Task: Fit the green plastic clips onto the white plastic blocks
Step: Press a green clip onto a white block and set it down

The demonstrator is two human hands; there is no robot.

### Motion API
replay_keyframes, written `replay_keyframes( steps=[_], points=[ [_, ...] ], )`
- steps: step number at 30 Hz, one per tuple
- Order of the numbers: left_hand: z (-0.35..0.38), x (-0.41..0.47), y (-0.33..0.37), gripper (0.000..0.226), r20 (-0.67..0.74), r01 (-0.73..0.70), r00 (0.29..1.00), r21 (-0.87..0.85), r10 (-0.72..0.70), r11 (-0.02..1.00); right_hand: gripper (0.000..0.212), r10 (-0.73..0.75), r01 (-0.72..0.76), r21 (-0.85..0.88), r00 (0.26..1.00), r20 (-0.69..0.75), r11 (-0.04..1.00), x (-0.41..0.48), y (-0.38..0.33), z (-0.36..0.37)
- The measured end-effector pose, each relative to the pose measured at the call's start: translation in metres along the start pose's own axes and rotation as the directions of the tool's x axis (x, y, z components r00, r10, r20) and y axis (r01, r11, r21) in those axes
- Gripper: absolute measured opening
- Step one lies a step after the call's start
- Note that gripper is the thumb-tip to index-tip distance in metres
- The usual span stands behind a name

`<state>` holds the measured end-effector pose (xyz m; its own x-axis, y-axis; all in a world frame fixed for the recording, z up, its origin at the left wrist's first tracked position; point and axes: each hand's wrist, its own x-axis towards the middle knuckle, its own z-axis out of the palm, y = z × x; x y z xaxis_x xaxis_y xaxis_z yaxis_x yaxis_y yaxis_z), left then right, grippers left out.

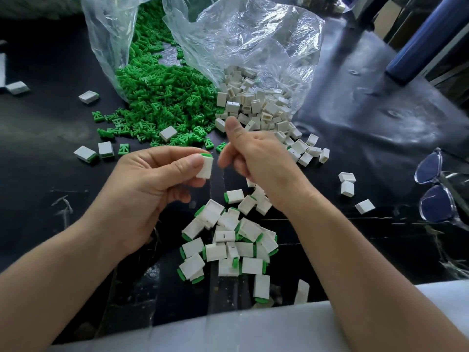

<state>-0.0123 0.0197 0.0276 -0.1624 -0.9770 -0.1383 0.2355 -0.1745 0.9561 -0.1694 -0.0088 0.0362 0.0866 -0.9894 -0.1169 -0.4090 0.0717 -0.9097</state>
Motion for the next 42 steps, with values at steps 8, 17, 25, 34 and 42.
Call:
replay_keyframes(
  steps=[8,17,25,34,42],
  points=[
    [0.005,-0.015,0.001,0.037,0.343,-0.184,0.933,0.205,0.105,0.961,0.022,-0.159,-0.006,-0.463,0.935,-0.317,0.886,0.022,0.021,-0.011],
    [0.002,-0.009,-0.001,0.028,0.228,-0.140,0.969,0.198,0.094,0.970,0.040,-0.174,0.015,-0.691,0.972,-0.160,0.723,0.029,0.028,-0.001],
    [0.003,-0.006,-0.003,0.027,0.109,-0.098,0.991,0.248,0.073,0.964,0.020,-0.196,0.062,-0.607,0.968,-0.157,0.792,0.025,0.024,-0.006],
    [0.000,0.002,-0.008,0.039,-0.050,-0.017,0.998,0.272,0.031,0.962,0.026,-0.238,0.252,-0.111,0.963,0.126,0.961,-0.002,0.001,0.009],
    [0.003,0.002,-0.010,0.016,-0.046,0.025,0.999,0.218,-0.015,0.976,0.009,-0.218,0.205,-0.305,0.976,-0.008,0.930,0.002,0.005,0.003]
  ],
)
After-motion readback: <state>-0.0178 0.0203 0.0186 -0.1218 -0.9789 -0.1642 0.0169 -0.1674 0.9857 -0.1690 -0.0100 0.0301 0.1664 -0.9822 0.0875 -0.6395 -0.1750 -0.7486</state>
